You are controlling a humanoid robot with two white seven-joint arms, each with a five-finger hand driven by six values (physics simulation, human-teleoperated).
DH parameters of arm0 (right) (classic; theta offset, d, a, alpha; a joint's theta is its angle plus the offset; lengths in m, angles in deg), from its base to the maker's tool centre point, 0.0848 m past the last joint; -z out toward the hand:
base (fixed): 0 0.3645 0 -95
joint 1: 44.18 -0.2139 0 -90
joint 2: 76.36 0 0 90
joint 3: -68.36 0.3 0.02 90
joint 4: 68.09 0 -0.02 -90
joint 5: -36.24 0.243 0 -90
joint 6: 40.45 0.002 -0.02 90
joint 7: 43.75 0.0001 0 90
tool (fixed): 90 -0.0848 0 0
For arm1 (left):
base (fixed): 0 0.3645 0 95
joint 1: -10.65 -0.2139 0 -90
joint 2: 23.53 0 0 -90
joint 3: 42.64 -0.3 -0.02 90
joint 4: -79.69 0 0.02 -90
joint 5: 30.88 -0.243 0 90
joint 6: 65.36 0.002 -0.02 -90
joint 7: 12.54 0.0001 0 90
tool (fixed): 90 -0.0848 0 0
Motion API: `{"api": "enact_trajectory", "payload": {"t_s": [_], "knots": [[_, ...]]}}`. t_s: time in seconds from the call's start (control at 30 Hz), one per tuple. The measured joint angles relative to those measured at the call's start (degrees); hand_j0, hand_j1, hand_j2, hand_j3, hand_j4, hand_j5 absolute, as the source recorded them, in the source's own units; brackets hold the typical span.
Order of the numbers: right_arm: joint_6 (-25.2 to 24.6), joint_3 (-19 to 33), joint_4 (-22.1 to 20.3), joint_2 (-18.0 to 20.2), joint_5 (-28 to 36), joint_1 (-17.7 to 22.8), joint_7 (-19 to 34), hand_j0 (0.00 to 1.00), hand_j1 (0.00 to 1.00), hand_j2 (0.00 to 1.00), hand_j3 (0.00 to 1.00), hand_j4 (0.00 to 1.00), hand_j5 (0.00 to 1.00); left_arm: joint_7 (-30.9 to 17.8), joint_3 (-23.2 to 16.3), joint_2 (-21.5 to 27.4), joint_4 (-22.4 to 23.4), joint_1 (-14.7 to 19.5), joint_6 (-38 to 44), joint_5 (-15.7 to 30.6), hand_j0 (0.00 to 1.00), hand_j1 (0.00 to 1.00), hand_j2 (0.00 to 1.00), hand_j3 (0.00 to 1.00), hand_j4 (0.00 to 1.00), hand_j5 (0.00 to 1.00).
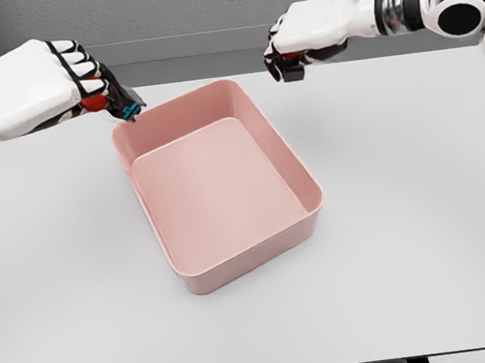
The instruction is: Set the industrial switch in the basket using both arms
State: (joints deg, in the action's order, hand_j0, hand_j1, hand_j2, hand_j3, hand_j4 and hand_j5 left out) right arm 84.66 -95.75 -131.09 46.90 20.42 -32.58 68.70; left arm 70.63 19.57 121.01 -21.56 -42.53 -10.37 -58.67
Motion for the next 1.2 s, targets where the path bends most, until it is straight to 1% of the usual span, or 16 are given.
{"api": "enact_trajectory", "payload": {"t_s": [0.13, 0.37, 0.4, 0.43, 0.5, 0.53, 0.57, 0.83, 0.9, 0.93, 0.97, 1.0, 1.07, 1.1, 1.13, 1.2], "knots": [[0.01, 0.0, -1.19, -1.38, 0.0, -0.44, 0.0, 0.45, 0.45, 0.45, 0.45, 0.45, 0.45, -0.27, -4.14, -3.3, 0.02, 1.32, 0.0, -0.37, 0.44, 0.44, 0.44, 0.44, 0.44, 0.44], [0.01, 0.01, -2.48, -2.41, 0.02, -1.05, -0.01, 0.45, 0.45, 0.45, 0.45, 0.45, 0.45, -4.22, -10.46, -5.86, 0.06, 1.76, -0.06, -0.95, 0.44, 0.44, 0.44, 0.44, 0.44, 0.44], [0.01, 0.01, -2.64, -2.44, 0.01, -1.14, -0.01, 0.45, 0.45, 0.45, 0.45, 0.45, 0.45, -4.49, -10.9, -5.97, 0.06, 1.76, -0.06, -0.96, 0.47, 0.47, 0.47, 0.47, 0.47, 0.47], [0.01, 0.01, -2.86, -2.49, 0.0, -1.23, 0.0, 0.45, 0.45, 0.45, 0.45, 0.45, 0.45, -4.66, -11.21, -6.05, 0.06, 1.85, -0.06, -0.96, 0.57, 0.57, 0.57, 0.57, 0.57, 0.57], [0.01, 0.01, -3.48, -2.55, -0.01, -1.23, 0.0, 0.45, 0.45, 0.45, 0.45, 0.45, 0.45, -4.8, -11.58, -6.14, 0.07, 1.85, -0.06, -0.92, 0.72, 0.72, 0.72, 0.72, 0.72, 0.72], [0.02, 0.01, -3.73, -2.7, -0.02, -1.23, 0.0, 0.45, 0.45, 0.45, 0.45, 0.45, 0.45, -4.81, -11.69, -6.17, 0.07, 1.85, -0.05, -0.9, 0.77, 0.77, 0.77, 0.77, 0.77, 0.77], [0.01, 0.01, -3.93, -2.85, 0.01, -1.23, 0.0, 0.45, 0.45, 0.45, 0.45, 0.45, 0.45, -4.81, -11.77, -6.19, 0.07, 1.85, -0.05, -0.88, 0.8, 0.8, 0.8, 0.8, 0.8, 0.8], [0.01, 0.01, -4.39, -3.23, 0.01, -1.67, -0.01, 0.45, 0.45, 0.45, 0.45, 0.45, 0.45, -4.76, -11.97, -6.56, 0.08, 1.93, -0.06, -0.94, 0.8, 0.8, 0.8, 0.8, 0.8, 0.8], [0.01, 0.01, -4.41, -3.25, 0.01, -1.67, 0.0, 0.45, 0.45, 0.45, 0.45, 0.45, 0.45, -4.76, -11.97, -6.83, 0.08, 1.85, -0.06, -0.98, 0.83, 0.83, 0.83, 0.83, 0.83, 0.83], [0.02, 0.01, -4.44, -3.25, -0.01, -1.67, 0.0, 0.45, 0.45, 0.45, 0.45, 0.45, 0.45, -4.74, -11.96, -6.92, 0.08, 1.85, -0.06, -0.98, 0.9, 0.9, 0.9, 0.9, 0.9, 0.9], [0.02, 0.01, -4.62, -3.25, -0.03, -1.76, 0.0, 0.45, 0.45, 0.45, 0.45, 0.45, 0.45, -4.69, -11.97, -7.0, 0.08, 1.85, -0.06, -0.98, 0.92, 0.92, 0.92, 0.92, 0.92, 0.92], [0.01, 0.02, -4.79, -3.24, -0.01, -1.67, -0.01, 0.45, 0.45, 0.45, 0.45, 0.45, 0.45, -4.64, -11.96, -7.06, 0.08, 1.85, -0.05, -0.97, 0.98, 0.98, 0.98, 0.98, 0.98, 0.98], [0.01, 0.02, -5.0, -3.23, 0.01, -1.76, -0.01, 0.45, 0.45, 0.45, 0.45, 0.45, 0.45, -4.56, -11.96, -7.13, 0.08, 2.11, -0.05, -0.94, 0.95, 0.95, 0.95, 0.95, 0.95, 0.95], [0.01, 0.01, -5.06, -3.23, 0.0, -1.76, 0.0, 0.45, 0.45, 0.45, 0.45, 0.45, 0.45, -4.51, -11.95, -7.17, 0.08, 2.81, -0.05, -0.92, 0.95, 0.95, 0.95, 0.95, 0.95, 0.95], [0.01, 0.01, -5.1, -3.23, 0.01, -2.02, 0.0, 0.45, 0.45, 0.45, 0.45, 0.45, 0.45, -4.45, -11.93, -7.21, 0.08, 2.81, -0.04, -0.9, 0.96, 0.96, 0.96, 0.96, 0.96, 0.96], [0.02, 0.01, -5.39, -3.23, -0.01, -2.11, 0.0, 0.45, 0.45, 0.45, 0.45, 0.45, 0.45, -4.31, -11.91, -7.27, 0.08, 2.81, -0.04, -0.88, 1.0, 1.0, 1.0, 1.0, 1.0, 1.0]]}}
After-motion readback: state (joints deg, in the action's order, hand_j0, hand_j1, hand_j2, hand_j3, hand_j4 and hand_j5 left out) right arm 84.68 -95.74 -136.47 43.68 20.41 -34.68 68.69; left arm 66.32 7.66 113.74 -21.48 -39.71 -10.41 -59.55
